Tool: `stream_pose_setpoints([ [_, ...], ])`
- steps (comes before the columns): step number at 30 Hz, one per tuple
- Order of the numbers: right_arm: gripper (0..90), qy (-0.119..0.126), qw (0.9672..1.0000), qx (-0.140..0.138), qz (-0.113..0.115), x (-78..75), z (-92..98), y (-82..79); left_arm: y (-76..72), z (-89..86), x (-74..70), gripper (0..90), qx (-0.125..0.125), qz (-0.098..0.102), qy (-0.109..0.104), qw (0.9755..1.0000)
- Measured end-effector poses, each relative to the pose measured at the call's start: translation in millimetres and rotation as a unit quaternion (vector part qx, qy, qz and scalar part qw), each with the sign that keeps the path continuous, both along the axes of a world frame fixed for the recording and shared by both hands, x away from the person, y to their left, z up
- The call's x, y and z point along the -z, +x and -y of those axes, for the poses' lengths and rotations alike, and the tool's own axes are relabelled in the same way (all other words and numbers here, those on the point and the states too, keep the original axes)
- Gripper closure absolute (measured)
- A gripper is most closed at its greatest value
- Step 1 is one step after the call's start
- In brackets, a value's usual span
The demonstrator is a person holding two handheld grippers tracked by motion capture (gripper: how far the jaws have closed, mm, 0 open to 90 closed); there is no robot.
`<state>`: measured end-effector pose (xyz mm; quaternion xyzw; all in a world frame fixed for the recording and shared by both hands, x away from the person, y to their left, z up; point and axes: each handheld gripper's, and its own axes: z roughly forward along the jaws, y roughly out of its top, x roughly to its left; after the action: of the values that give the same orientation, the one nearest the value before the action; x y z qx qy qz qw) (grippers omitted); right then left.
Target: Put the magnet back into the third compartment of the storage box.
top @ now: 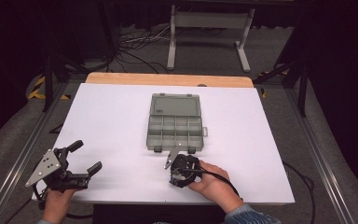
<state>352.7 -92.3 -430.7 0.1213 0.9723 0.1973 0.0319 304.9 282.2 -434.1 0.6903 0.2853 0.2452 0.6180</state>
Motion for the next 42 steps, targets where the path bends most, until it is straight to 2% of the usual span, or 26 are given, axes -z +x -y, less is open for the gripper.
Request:
stream_pose_setpoints([
  [9,62.1,0.012,0.9999,0.007,0.003,-4.8,2.0,0.3,0.0,0.0,0.0,0.1,0.000,0.000,0.000,1.0000],
  [13,62.1,0.018,0.9998,0.000,0.007,-7.7,3.2,1.0,0.0,-0.1,-0.1,0.2,0.000,0.000,0.000,1.0000],
  [18,62.1,0.034,0.9994,0.006,0.009,-15.5,6.3,0.3,0.1,0.0,0.0,0.1,0.000,0.000,0.000,1.0000],
  [19,62.1,0.040,0.9991,0.005,0.015,-17.1,6.8,0.7,0.2,0.1,0.1,0.1,0.000,0.000,0.000,1.0000],
  [31,62.1,0.061,0.9978,0.012,0.024,-32.4,12.5,-2.7,0.1,0.0,0.0,0.1,0.000,0.000,0.000,1.0000],
  [42,62.1,0.060,0.9977,0.016,0.026,-38.1,14.1,-0.8,0.2,-0.2,0.1,0.1,-0.002,-0.001,-0.003,1.0000],
])
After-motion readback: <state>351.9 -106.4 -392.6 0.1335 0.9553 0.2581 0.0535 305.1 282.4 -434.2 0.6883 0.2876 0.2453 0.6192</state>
